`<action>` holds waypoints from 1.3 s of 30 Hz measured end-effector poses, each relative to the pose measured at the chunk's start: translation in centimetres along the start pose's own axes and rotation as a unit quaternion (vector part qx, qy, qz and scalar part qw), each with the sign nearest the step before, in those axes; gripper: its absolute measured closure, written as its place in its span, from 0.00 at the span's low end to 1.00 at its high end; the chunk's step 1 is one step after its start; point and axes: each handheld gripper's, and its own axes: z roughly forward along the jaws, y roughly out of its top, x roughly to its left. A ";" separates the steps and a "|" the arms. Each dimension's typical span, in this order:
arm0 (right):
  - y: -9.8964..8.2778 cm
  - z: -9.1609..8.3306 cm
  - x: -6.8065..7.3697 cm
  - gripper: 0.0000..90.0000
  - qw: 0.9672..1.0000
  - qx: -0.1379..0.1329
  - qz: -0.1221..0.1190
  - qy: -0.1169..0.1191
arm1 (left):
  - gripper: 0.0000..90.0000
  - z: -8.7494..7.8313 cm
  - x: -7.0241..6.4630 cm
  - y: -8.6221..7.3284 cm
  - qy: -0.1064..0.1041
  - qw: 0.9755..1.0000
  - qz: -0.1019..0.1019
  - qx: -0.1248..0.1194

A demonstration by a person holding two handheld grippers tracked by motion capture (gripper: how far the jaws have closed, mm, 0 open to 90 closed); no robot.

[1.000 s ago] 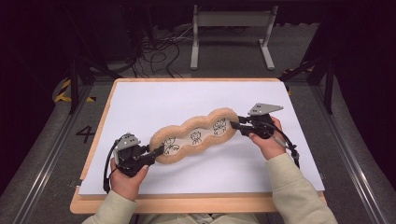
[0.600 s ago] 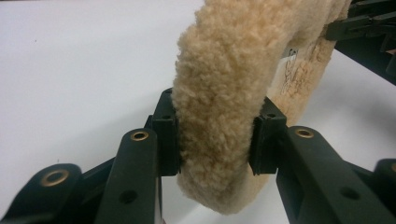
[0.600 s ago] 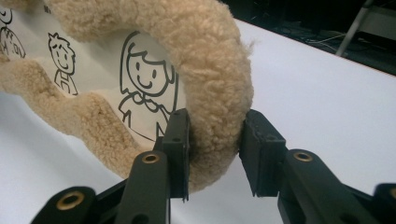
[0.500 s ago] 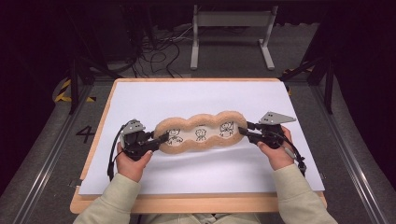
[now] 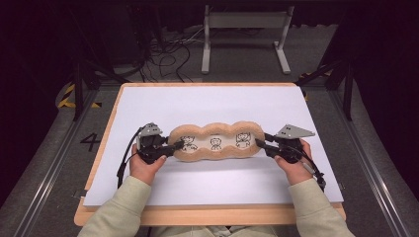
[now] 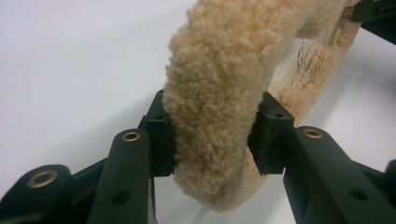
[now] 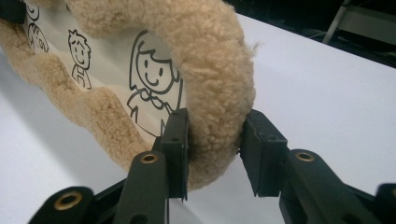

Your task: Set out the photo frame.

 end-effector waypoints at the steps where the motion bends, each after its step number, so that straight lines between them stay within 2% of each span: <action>1: -0.2 0.0 0.0 0.72 1.000 0.000 0.000 -0.001 | 0.64 0.1 0.0 0.0 0.001 1.000 0.001 0.000; 8: -1.1 -0.1 0.1 0.71 1.000 0.005 0.005 0.004 | 0.64 0.5 -0.1 -0.3 -0.004 1.000 0.008 0.017; 17: -1.7 -0.4 0.6 0.71 1.000 0.019 0.004 0.012 | 0.64 0.5 -0.1 -0.7 -0.016 0.999 -0.003 0.037; 23: -1.9 -0.6 0.9 0.71 1.000 0.024 0.001 0.011 | 0.62 0.5 -0.5 -0.8 -0.008 0.999 0.005 0.036; 27: -1.9 -0.6 1.1 0.69 1.000 0.027 -0.003 0.009 | 0.60 0.5 -0.8 -0.8 0.005 0.999 0.014 0.036; 29: -1.8 -0.6 1.0 0.64 0.999 0.029 -0.002 0.015 | 0.57 0.4 -1.1 -0.8 0.017 0.999 0.021 0.034; 34: -1.4 -0.8 1.0 0.44 0.999 0.027 0.000 0.027 | 0.43 -0.4 -1.5 -0.9 0.035 0.999 0.028 0.020; 38: -1.1 -1.0 1.1 0.38 0.999 0.024 -0.002 0.023 | 0.35 -1.4 -1.5 -1.0 0.045 0.999 0.025 0.015; 39: -1.0 -1.2 1.1 0.36 1.000 0.021 -0.001 0.023 | 0.35 -2.1 -1.6 -0.9 0.050 0.998 0.024 0.007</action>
